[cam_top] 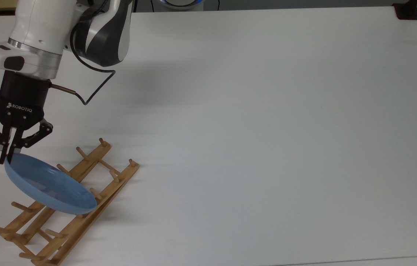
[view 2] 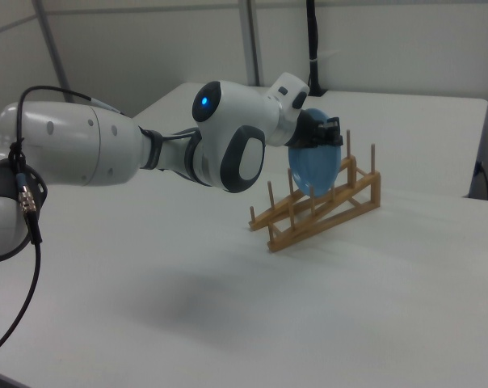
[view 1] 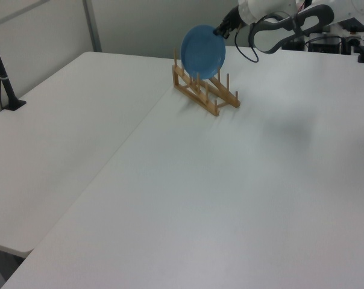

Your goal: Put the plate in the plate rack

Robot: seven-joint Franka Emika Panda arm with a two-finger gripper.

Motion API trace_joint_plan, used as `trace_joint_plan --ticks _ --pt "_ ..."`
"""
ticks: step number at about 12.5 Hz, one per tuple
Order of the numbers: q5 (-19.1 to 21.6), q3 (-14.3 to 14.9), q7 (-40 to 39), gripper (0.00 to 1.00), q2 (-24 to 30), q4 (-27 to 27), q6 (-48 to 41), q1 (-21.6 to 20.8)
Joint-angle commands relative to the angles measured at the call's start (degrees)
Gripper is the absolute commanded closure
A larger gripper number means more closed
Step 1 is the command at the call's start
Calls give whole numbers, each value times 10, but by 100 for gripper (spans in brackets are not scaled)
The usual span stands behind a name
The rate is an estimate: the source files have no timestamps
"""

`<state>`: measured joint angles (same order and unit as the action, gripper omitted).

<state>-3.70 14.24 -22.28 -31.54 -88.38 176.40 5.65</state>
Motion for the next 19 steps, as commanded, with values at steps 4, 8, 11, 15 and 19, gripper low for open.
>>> trace_joint_plan --ticks 4,8,11,15,19 --pt "-7 4 -44 66 9 -40 15 1" --pt "3 2 -32 42 11 -50 14 -3" --pt "29 -24 94 0 22 -53 3 -10" --pt "31 -78 232 0 89 -80 -166 -10" --pt "30 -104 262 0 136 -77 -350 -10"
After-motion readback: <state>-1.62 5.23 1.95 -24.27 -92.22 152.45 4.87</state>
